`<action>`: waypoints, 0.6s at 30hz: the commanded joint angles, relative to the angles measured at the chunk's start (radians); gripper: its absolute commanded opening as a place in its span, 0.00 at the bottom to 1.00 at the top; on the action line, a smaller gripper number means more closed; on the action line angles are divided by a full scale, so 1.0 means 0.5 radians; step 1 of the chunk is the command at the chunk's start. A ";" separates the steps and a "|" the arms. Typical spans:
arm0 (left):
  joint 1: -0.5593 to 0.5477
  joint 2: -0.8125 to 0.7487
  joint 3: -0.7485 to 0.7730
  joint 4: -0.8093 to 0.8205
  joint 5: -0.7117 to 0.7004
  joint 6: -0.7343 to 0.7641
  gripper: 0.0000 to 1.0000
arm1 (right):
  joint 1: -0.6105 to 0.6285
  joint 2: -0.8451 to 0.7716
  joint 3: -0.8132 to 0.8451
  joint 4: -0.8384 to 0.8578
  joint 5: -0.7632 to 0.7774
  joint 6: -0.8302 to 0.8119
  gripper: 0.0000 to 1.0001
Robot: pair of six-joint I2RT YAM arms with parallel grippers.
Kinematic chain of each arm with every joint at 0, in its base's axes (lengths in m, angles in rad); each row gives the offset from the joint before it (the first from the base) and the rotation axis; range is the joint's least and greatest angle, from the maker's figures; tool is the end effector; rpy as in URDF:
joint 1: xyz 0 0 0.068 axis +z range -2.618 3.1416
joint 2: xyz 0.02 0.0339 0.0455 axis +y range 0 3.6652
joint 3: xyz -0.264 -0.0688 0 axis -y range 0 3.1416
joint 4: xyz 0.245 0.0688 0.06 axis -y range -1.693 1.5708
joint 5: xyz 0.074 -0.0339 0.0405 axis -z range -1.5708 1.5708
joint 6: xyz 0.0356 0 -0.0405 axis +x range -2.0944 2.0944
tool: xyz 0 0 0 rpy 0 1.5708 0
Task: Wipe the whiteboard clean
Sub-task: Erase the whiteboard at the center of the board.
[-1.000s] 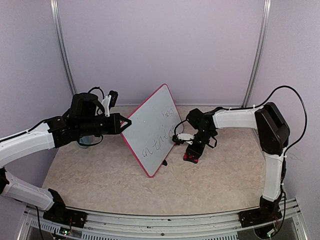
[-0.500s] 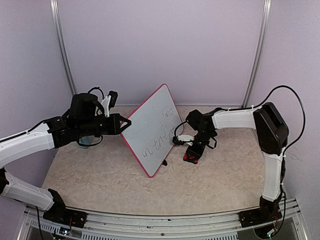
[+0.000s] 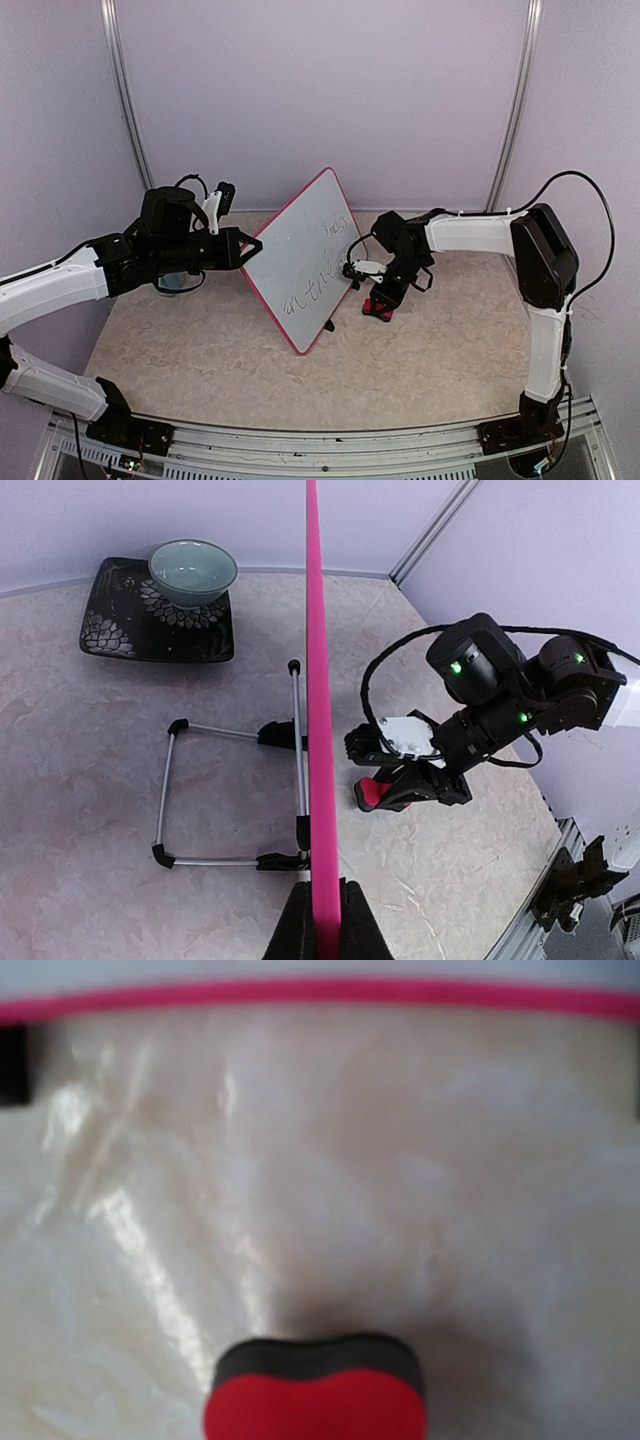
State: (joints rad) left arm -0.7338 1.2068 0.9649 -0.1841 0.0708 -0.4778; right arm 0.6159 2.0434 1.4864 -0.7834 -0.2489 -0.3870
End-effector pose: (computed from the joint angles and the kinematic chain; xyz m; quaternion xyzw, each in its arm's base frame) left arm 0.2047 -0.1880 0.3145 0.1263 0.8308 -0.3327 0.4280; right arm 0.3252 0.2409 0.1643 -0.4863 0.8575 0.1355 0.0992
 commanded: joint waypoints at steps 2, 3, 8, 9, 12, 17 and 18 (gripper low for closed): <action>-0.023 0.015 -0.043 -0.087 0.135 0.039 0.00 | -0.032 -0.173 0.143 0.087 0.056 0.190 0.08; -0.023 0.018 -0.043 -0.086 0.135 0.041 0.00 | -0.041 -0.192 0.167 0.119 0.068 0.237 0.08; -0.023 0.023 -0.032 -0.087 0.141 0.040 0.00 | -0.048 -0.289 0.228 0.393 0.130 0.433 0.10; -0.023 0.022 -0.032 -0.090 0.143 0.042 0.00 | -0.048 -0.310 0.238 0.463 0.174 0.470 0.10; -0.023 0.017 -0.031 -0.098 0.137 0.044 0.00 | -0.048 -0.330 0.300 0.624 0.203 0.562 0.11; -0.023 0.030 -0.019 -0.093 0.142 0.034 0.00 | -0.026 -0.229 0.533 0.726 0.174 0.707 0.10; -0.023 0.034 -0.016 -0.091 0.146 0.031 0.00 | -0.017 -0.196 0.583 0.737 0.179 0.730 0.10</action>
State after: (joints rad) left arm -0.7334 1.2072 0.9649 -0.1844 0.0708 -0.4778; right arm 0.5999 1.9156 1.6783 -0.5022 -0.1673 -0.1055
